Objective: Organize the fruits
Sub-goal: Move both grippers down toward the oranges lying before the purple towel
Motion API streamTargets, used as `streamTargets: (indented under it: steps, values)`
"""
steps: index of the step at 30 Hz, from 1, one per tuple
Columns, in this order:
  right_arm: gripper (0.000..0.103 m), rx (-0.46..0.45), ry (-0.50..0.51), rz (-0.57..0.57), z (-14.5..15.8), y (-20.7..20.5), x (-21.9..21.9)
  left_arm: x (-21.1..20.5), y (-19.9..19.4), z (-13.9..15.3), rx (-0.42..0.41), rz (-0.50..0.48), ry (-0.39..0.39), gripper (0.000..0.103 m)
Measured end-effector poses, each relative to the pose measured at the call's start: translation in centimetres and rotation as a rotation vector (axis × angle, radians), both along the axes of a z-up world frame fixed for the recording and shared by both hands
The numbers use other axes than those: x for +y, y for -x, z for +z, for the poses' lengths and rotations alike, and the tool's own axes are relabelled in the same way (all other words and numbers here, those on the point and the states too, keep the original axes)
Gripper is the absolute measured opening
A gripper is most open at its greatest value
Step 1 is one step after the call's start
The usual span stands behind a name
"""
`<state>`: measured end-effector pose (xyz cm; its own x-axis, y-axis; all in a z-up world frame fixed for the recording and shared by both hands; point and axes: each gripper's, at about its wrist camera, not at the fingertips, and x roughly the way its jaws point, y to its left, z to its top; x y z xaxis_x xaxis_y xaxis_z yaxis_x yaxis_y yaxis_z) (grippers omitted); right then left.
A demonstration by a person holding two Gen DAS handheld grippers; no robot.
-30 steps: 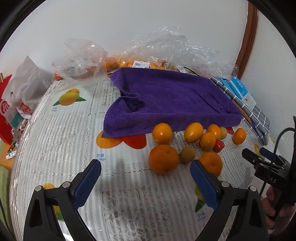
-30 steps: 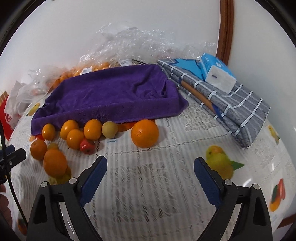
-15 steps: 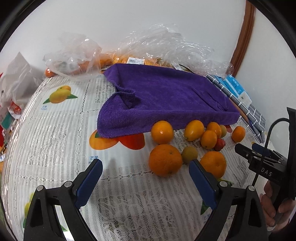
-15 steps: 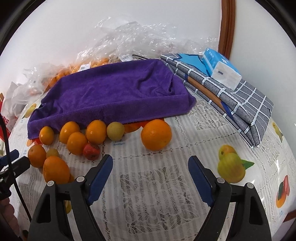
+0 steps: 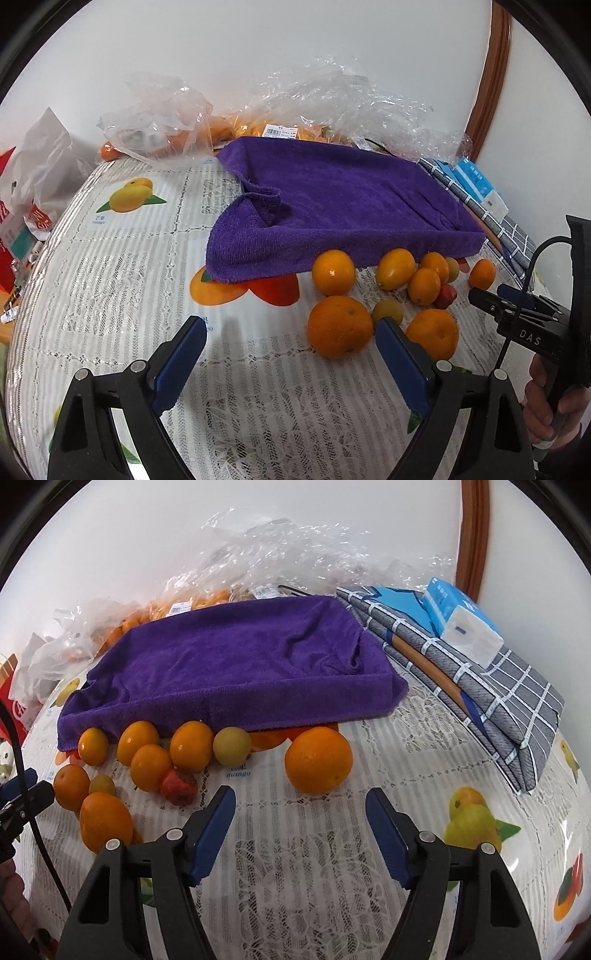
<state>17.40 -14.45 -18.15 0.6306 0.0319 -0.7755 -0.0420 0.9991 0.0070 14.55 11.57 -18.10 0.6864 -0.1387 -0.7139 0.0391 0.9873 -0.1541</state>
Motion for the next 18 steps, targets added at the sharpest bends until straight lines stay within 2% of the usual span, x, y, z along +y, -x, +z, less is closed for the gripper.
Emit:
streamTargets:
  steps: [13, 18]
  values:
    - [0.073, 0.027, -0.01, 0.062, -0.9, -0.8, 0.6, 0.8, -0.1, -0.6, 0.009, 0.035, 0.014, 0.09]
    - [0.073, 0.007, -0.029, 0.069, -0.5, -0.4, 0.3, 1.6, 0.0, -0.7, 0.016, 0.02, 0.101, 0.076]
